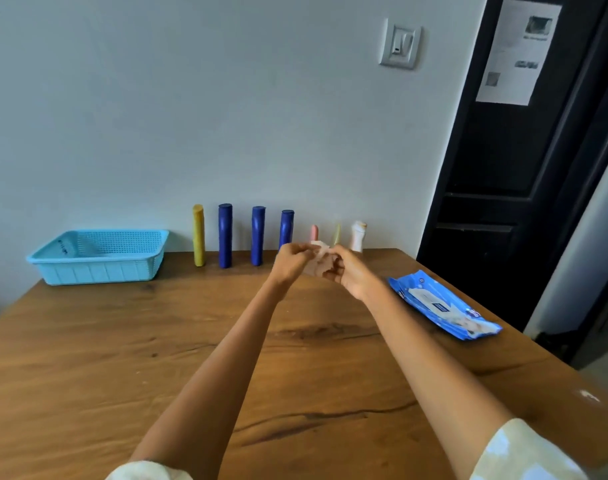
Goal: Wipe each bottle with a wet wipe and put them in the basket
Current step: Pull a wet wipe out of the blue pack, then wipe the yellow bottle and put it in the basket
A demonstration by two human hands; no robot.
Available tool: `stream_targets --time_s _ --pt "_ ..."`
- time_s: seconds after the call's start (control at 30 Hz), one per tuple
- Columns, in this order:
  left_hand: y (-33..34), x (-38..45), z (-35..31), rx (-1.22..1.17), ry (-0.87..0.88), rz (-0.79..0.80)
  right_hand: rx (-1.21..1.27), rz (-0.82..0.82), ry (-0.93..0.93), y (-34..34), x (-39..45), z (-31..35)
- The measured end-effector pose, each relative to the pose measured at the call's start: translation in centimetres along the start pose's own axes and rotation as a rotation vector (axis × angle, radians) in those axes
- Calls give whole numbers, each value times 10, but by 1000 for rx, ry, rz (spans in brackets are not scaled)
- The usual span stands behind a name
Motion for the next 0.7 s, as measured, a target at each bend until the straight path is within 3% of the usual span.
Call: stream_targets --time_s 0.13,0.27,0.5,0.57,0.7 --pt "-21 1 7 -53 -9 89 -50 109 -14 13 -2 0" --pt "-52 5 17 -319 -97 -98 18 18 -79 44 -1 -5" --pt "-132 35 43 277 135 -817 294 -97 -127 120 -1 2" --pt "-153 57 39 342 188 -865 327 -93 -108 135 7 3" --pt "-176 110 34 569 130 -688 415 -113 -62 154 18 3"
Point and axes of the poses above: each hand's wrist, its own x-axis towards the middle knuckle, its own y-axis out of the palm, z = x × y, the point moved 3 cm from there along x, towards the middle knuckle, and after that the axes turned 13 degrees about -z, right-handed, at the moved point
